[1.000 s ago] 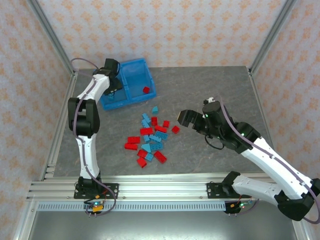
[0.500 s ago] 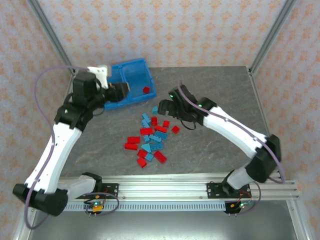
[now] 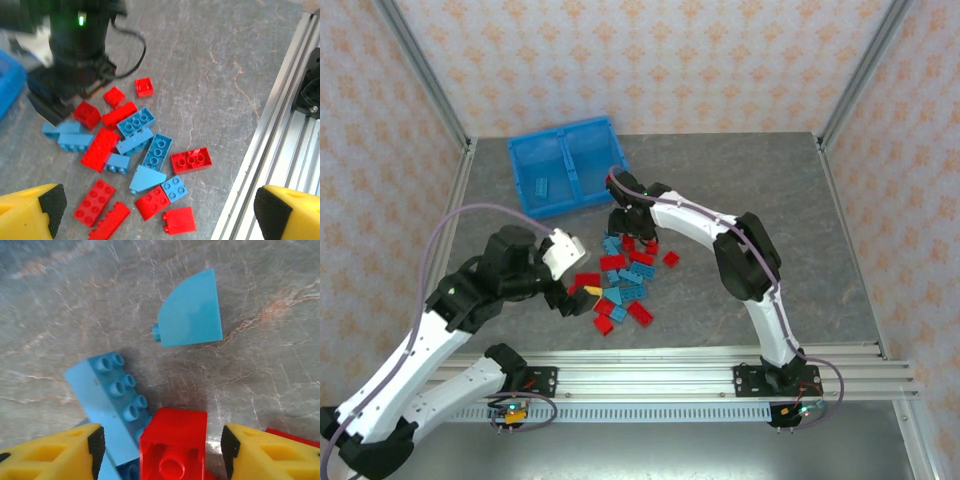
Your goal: Sort the legos into containers by color
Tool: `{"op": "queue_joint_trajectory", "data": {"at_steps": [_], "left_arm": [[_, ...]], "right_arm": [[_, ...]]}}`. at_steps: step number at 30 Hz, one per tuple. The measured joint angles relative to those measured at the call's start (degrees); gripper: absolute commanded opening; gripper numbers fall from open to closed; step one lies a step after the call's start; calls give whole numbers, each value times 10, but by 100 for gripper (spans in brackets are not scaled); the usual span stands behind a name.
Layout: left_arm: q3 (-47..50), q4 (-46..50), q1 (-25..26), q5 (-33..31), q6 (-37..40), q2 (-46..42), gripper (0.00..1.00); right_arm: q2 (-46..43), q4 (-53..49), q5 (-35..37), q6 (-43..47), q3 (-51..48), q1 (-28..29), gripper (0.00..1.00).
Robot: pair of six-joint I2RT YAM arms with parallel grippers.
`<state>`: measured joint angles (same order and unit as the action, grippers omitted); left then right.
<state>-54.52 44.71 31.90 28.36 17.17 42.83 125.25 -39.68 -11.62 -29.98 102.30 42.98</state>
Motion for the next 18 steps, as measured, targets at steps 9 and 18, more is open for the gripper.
{"op": "queue_joint_trajectory", "data": {"at_steps": [9, 18], "left_arm": [[15, -1, 0, -1, 25, 13, 100], [18, -26, 0, -3, 24, 23, 100]], "right_arm": [[7, 7, -2, -5, -11, 0, 42], [-10, 12, 9, -4, -40, 0, 33]]}}
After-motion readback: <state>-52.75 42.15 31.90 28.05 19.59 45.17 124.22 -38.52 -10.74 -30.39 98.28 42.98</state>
